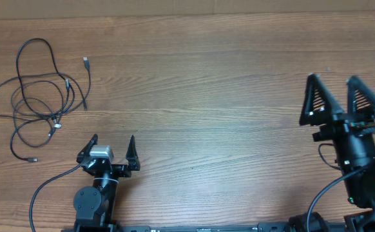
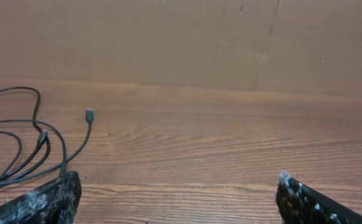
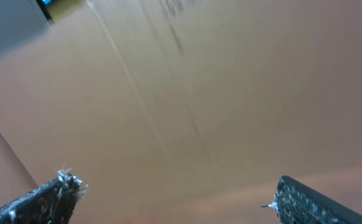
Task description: Untangle cables
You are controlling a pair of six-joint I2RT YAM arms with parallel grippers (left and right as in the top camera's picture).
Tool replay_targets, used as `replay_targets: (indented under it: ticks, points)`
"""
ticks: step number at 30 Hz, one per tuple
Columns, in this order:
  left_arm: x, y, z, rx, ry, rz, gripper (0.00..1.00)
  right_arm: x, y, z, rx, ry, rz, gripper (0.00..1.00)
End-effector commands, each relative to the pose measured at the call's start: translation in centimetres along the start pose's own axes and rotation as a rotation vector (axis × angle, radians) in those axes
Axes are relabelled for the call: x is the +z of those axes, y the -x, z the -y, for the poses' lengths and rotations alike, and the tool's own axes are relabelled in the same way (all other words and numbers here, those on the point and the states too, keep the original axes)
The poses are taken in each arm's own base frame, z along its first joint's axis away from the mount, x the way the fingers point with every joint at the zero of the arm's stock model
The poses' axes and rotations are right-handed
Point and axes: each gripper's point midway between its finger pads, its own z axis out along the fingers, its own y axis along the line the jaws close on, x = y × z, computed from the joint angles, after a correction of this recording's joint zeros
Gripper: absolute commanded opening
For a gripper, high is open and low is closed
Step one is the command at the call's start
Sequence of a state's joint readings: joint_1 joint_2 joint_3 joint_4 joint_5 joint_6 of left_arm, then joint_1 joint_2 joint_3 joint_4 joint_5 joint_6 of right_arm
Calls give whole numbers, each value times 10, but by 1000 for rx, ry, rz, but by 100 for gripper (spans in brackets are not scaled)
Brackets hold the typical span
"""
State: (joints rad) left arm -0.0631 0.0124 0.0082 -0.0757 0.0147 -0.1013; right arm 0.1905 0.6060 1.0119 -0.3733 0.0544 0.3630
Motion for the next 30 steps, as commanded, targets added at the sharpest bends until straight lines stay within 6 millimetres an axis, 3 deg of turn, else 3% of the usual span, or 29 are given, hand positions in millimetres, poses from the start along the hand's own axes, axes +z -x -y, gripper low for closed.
replay_targets:
  ticks: [1,16,24,30]
  points:
    - [0,-1,-2,15,7,1,100,-3,-17,7,-2,-25,-66,100]
    - [0,-1,-2,15,7,1,99,-65,-52,29,0,3,33,100]
    - [0,-1,-2,15,7,1,99,-66,-73,38,-1,1,28,100]
    - [0,-1,-2,15,7,1,100,-62,-63,34,3,58,152,100]
